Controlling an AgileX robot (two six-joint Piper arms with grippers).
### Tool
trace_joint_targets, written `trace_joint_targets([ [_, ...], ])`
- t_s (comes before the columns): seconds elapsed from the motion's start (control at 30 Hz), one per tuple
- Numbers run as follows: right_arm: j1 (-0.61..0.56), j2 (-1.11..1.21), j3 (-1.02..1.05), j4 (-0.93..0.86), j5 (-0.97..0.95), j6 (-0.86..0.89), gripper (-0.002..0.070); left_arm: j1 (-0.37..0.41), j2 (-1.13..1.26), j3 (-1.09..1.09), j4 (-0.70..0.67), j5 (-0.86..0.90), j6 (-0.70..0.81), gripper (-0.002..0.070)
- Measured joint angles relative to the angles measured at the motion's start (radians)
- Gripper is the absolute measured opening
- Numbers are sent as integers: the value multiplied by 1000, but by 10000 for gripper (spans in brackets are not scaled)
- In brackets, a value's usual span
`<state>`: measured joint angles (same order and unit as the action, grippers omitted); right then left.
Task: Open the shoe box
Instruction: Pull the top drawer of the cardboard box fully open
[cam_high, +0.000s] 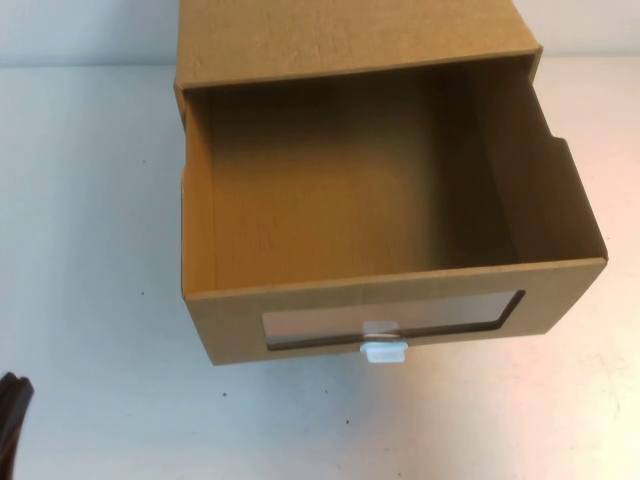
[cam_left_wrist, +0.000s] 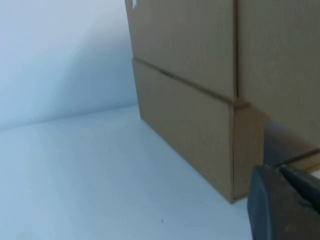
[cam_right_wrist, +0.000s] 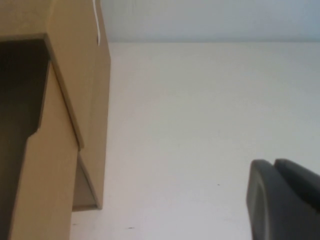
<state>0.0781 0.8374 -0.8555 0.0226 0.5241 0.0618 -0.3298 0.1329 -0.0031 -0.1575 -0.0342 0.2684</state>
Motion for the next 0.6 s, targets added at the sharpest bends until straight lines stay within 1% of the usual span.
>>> trace_joint_targets([
  [0.1,0,-8,0,2,4,0,-13,0,-5,28,0,-5,-2,-6],
  [0.6,0,-8,5,39,22,0,-13,0,-6,29,0,-29,-9,-6],
])
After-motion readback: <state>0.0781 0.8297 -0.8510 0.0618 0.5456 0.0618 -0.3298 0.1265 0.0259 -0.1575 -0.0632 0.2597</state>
